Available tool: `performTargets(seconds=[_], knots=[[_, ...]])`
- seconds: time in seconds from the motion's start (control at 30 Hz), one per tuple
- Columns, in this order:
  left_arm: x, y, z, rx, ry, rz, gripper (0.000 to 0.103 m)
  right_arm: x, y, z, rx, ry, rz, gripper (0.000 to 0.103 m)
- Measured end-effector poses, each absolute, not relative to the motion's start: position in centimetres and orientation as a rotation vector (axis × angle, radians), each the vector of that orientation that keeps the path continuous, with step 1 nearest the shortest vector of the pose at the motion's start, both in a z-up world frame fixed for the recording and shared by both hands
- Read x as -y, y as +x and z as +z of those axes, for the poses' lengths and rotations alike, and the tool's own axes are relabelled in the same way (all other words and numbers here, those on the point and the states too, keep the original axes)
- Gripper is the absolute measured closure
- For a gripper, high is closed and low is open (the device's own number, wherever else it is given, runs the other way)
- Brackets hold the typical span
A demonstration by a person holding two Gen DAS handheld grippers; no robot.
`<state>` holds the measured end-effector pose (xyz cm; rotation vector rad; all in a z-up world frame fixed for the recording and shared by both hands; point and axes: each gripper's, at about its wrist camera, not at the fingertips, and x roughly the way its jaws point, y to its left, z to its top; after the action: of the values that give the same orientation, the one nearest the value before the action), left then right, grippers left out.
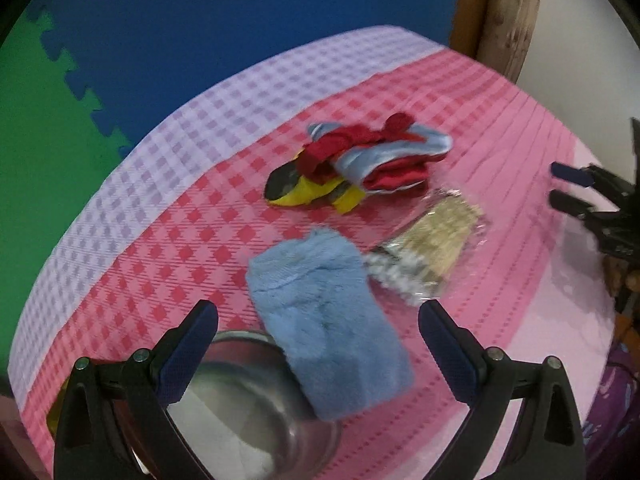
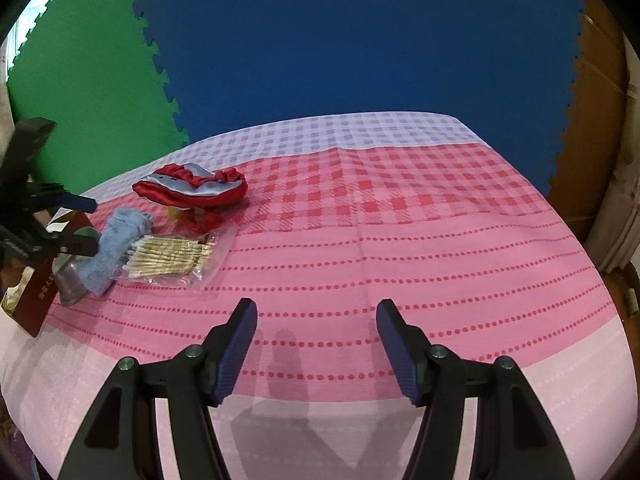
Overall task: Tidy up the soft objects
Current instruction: 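Grasp the blue fuzzy towel with the left gripper and lift it, then carry the blue towel into the tin box and open the left gripper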
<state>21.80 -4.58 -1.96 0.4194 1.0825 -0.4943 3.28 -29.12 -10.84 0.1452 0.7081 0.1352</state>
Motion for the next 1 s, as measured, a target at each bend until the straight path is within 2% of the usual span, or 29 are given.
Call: performTargets(seconds=[0.3,0.33,0.37,0.4,0.43,0.47,0.53,0.67,1.0], knots=[[5.3,24.2,-4.9,-1.167,0.465,-0.509,0.004,29.2,3.3,-10.9,-0.711,0.153,0.148,0.039],[5.1,24.4,-5.2,-1.176,0.444,-0.524,0.016,29.2,3.4,-10.9,-0.712,0.153,0.149,0.039],[4.9,24.6,-5.4,-1.185,0.405,-0.554,0.032,29.2,3.4,-10.9,-0.713,0.154,0.149,0.039],[4.7,25.0,-5.8,-1.221,0.345,-0.582,0.058,29.3,3.4,-11.0,-0.715,0.155,0.150,0.039],[4.5,25.1,-5.5,-1.197,0.320,-0.571,0.074,29.3,3.5,-11.0,-0.716,0.156,0.151,0.039],[4.3,25.2,-5.3,-1.200,0.288,-0.562,0.077,29.3,3.5,-11.0,-0.718,0.156,0.152,0.039],[4.1,25.1,-4.8,-1.194,0.281,-0.539,0.080,29.4,3.6,-11.1,-0.723,0.163,0.154,0.039],[3.4,22.8,-2.9,-1.122,0.258,-0.474,0.082,29.5,3.6,-11.1,-0.721,0.171,0.156,0.039],[1.1,10.8,4.0,-0.931,0.128,-0.299,0.081,29.5,3.9,-11.3,-0.732,0.159,0.146,0.039]])
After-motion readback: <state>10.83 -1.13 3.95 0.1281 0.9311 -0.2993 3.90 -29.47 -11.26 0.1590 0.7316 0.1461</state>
